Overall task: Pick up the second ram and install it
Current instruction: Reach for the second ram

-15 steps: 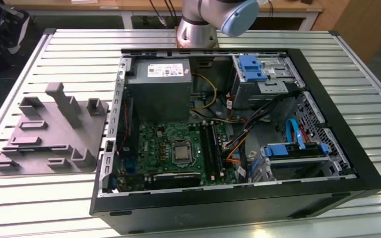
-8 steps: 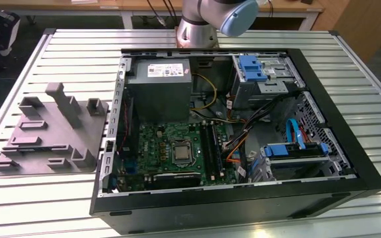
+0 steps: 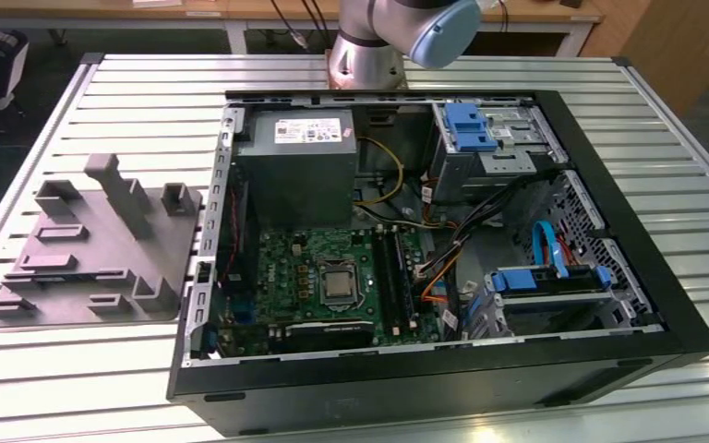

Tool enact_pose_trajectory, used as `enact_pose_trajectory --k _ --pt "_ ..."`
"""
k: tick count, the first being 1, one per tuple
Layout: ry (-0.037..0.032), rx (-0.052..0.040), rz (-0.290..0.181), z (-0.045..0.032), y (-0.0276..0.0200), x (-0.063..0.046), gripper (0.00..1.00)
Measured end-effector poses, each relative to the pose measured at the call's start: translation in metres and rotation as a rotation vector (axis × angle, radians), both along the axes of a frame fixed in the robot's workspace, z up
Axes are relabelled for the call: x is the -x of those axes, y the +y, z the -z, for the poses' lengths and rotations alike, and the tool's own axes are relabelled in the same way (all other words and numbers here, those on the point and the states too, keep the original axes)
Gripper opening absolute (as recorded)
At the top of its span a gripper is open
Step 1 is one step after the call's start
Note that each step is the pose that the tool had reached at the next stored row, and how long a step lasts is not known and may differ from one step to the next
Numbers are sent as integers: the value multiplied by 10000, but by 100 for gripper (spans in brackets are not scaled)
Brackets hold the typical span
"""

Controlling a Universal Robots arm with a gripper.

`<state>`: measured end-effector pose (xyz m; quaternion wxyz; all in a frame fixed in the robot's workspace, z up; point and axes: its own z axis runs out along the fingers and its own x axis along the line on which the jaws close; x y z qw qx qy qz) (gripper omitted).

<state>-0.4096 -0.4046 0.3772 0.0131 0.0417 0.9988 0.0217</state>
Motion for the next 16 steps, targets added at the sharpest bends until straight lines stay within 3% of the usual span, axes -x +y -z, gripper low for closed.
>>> enact_pose_trajectory --k 6,16 --pt "-1 0 1 12 -99 1 10" --pt "3 0 0 25 -393 0 10"
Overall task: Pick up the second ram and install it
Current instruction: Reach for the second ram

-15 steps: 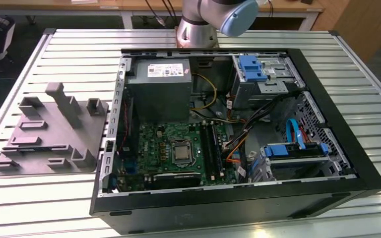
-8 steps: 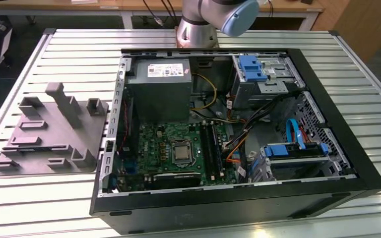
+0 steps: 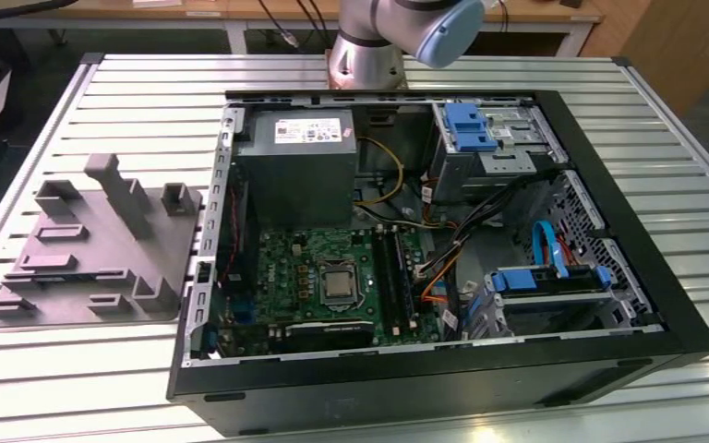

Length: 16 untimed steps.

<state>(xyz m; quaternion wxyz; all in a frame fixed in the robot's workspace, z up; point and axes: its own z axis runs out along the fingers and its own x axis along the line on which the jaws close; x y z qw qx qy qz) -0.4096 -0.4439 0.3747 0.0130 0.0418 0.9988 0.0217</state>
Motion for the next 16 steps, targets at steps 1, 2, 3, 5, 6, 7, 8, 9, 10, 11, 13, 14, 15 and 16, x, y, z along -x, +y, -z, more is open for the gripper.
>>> enact_pose_trajectory --k 1,2,3,5,6,7,8,9,10,11,13,14,15,16 --pt "2 0 0 1 -31 0 10" --pt "3 0 0 4 -59 0 10" --pt "5 0 0 7 -88 0 10" --pt "7 0 1 18 -142 0 10" --pt "8 0 0 26 -164 0 10" --pt "8 0 0 35 -185 0 10" --pt "9 0 0 44 -204 0 10" --pt "11 0 0 54 -220 0 10" --pt "11 0 0 64 -234 0 10" --pt "12 1 0 73 -244 0 10" --pt "10 -1 0 82 -251 0 10" --pt "10 0 1 82 -251 0 10" --pt "12 0 1 82 -251 1 10" --pt "12 1 0 82 -252 0 10"
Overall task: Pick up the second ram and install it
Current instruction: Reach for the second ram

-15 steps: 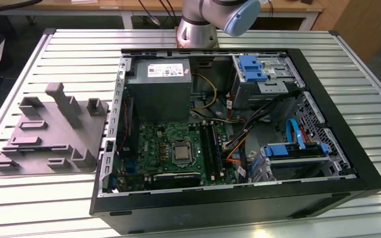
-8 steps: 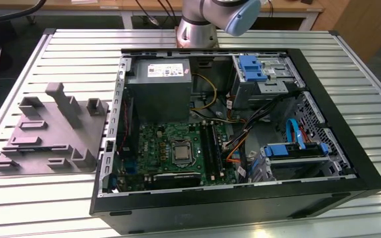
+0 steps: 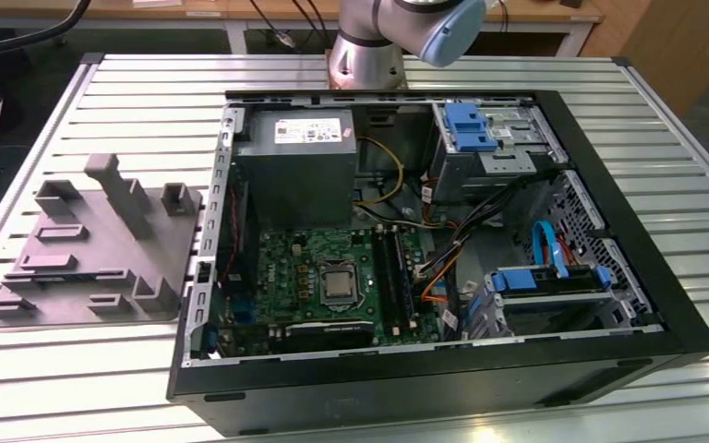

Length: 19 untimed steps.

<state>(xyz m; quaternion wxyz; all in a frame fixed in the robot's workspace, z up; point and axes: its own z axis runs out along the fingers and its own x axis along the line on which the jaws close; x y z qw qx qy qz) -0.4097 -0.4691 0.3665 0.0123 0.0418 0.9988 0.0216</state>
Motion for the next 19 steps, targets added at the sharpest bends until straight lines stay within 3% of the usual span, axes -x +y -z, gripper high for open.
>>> enact_pose_trajectory --k 13,19 --pt "-1 -1 0 208 -8 0 10" --pt "-2 -2 -1 285 -35 0 10"
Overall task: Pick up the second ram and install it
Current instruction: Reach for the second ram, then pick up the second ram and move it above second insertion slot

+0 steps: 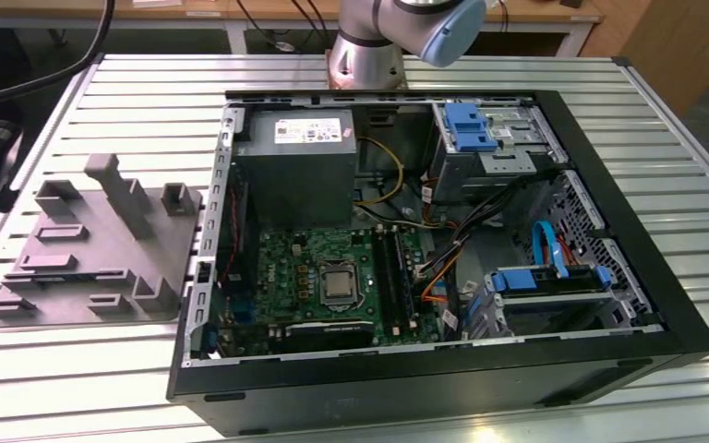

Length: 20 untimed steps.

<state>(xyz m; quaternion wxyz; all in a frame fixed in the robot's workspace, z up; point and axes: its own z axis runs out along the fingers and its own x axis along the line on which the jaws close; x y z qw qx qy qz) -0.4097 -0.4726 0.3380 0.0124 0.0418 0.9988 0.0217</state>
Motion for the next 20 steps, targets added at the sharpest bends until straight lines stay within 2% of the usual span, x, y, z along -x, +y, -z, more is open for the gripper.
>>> enact_pose_trajectory --k 8,15,20 --pt "1 1 1 125 -42 0 10" --pt "0 1 1 233 -59 0 10" --pt "1 1 0 242 -60 0 10"
